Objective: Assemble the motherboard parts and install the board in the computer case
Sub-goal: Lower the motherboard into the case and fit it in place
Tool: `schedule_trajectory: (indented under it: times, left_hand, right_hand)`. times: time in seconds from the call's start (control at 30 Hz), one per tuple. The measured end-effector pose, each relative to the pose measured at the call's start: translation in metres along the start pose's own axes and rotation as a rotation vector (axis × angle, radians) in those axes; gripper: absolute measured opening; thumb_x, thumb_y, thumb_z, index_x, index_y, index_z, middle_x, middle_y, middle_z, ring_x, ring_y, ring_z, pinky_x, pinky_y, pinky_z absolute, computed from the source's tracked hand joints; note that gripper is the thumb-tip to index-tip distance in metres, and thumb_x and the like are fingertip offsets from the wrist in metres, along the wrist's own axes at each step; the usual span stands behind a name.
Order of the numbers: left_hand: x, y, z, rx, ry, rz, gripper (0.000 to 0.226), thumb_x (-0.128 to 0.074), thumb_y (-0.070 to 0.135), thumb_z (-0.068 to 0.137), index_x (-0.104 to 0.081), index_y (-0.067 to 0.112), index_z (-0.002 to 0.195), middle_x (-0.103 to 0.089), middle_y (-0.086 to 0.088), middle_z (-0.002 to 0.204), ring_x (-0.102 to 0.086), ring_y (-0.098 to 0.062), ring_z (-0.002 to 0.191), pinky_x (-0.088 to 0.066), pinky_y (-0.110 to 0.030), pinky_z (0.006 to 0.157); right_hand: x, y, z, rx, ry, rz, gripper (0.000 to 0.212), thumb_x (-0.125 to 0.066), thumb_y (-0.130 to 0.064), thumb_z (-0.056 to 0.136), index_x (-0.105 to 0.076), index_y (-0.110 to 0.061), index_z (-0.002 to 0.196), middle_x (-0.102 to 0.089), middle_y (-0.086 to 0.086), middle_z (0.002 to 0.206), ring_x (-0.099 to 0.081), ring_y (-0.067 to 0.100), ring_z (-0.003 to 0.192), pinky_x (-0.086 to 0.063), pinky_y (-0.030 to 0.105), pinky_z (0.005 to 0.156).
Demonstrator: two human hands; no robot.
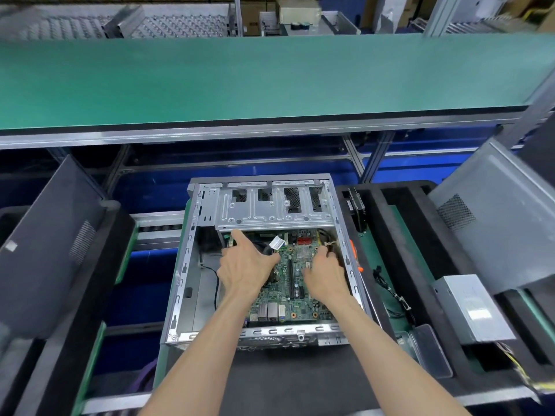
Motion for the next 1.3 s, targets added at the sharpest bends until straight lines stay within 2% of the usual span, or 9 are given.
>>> schedule_trajectory:
  times: [0.2,0.4,0.53,0.6,0.7,0.83,1.0,1.1,1.3]
  left_hand:
    - [-0.008,0.000,0.000,0.014,-0.040,-0.058,0.083,-0.079,0.063,0.063,-0.026,0.015,0.106,-0.062,-0.011,0.085,-0.058,-0.030,0.075,-0.046,-0.036,0.058]
    - [-0.010,0.003,0.002,0.011,-0.020,-0.039,0.083,-0.078,0.064,0.062,-0.032,0.011,0.108,-0.063,-0.011,0.086,-0.054,-0.030,0.073,-0.042,-0.034,0.056]
    - [-0.009,0.005,0.007,0.006,-0.014,-0.026,0.084,-0.077,0.065,0.062,-0.033,0.010,0.110,-0.063,-0.013,0.090,-0.054,-0.030,0.073,-0.042,-0.035,0.057]
    - [-0.010,0.005,0.008,0.003,-0.009,-0.031,0.083,-0.075,0.065,0.062,-0.032,0.011,0.108,-0.064,-0.014,0.089,-0.055,-0.031,0.074,-0.042,-0.035,0.058]
    - [-0.011,0.005,0.008,-0.008,0.007,-0.039,0.079,-0.075,0.064,0.063,-0.030,0.013,0.103,-0.063,-0.012,0.086,-0.054,-0.031,0.073,-0.042,-0.035,0.057]
    - [-0.013,0.005,0.008,0.012,0.010,-0.050,0.077,-0.074,0.065,0.062,-0.038,0.010,0.102,-0.062,-0.014,0.090,-0.059,-0.033,0.082,-0.045,-0.036,0.061]
    - [-0.016,0.004,0.011,0.049,-0.006,-0.073,0.065,-0.073,0.067,0.061,-0.058,0.009,0.087,-0.065,-0.012,0.086,-0.060,-0.033,0.085,-0.054,-0.039,0.067]
    - [-0.019,0.008,0.013,0.038,-0.036,-0.074,0.055,-0.074,0.065,0.062,-0.058,0.013,0.072,-0.065,-0.009,0.076,-0.064,-0.032,0.079,-0.058,-0.040,0.066]
    - [-0.024,0.008,0.020,0.017,-0.062,-0.071,0.059,-0.071,0.070,0.062,-0.058,0.013,0.072,-0.066,-0.009,0.078,-0.065,-0.031,0.079,-0.055,-0.035,0.063]
  right_hand:
    - [-0.003,0.001,0.010,0.016,-0.008,-0.024,0.061,-0.060,-0.011,0.098,-0.023,0.000,0.144,-0.043,0.026,0.136,-0.062,0.038,0.100,-0.041,0.035,0.068]
    - [-0.008,0.002,0.013,0.026,-0.065,-0.102,0.060,-0.062,-0.011,0.096,-0.026,-0.003,0.143,-0.047,0.025,0.133,-0.058,0.039,0.109,-0.046,0.038,0.077]
    - [-0.002,-0.008,-0.002,0.112,0.017,-0.349,0.067,-0.071,-0.009,0.087,-0.031,-0.005,0.141,-0.043,0.023,0.137,-0.058,0.036,0.110,-0.047,0.036,0.069]
    - [-0.002,-0.018,-0.012,0.229,0.065,-0.401,0.053,-0.071,-0.013,0.085,-0.044,-0.007,0.130,-0.052,0.017,0.124,-0.062,0.033,0.100,-0.043,0.035,0.062]
    - [-0.005,-0.026,-0.017,0.323,-0.038,-0.181,0.024,-0.059,-0.011,0.083,-0.057,-0.013,0.106,-0.059,0.006,0.104,-0.061,0.031,0.091,-0.047,0.036,0.065]
    - [-0.013,-0.026,-0.010,0.220,-0.187,0.110,0.056,-0.058,-0.005,0.078,-0.048,-0.012,0.133,-0.061,0.007,0.111,-0.060,0.021,0.092,-0.055,0.039,0.075]
    - [-0.015,-0.034,0.000,0.110,-0.307,0.493,0.092,-0.058,-0.002,0.078,-0.017,-0.028,0.157,-0.051,0.006,0.137,-0.066,0.013,0.080,-0.050,0.030,0.057]
    - [-0.019,-0.045,0.007,0.134,-0.374,0.564,0.098,-0.058,0.007,0.077,-0.017,-0.035,0.155,-0.049,-0.006,0.121,-0.064,0.017,0.083,-0.054,0.038,0.069]
    - [-0.027,-0.055,0.019,0.206,-0.254,0.489,0.095,-0.075,0.006,0.070,-0.031,-0.021,0.150,-0.044,0.001,0.138,-0.048,0.021,0.123,-0.043,0.030,0.092]
Point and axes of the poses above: each hand's wrist, its own z-axis towards the middle knuckle, its own x-axis out of the back of the hand, y = z × x, the point moved 6 cm from there along z, towards the middle knuckle
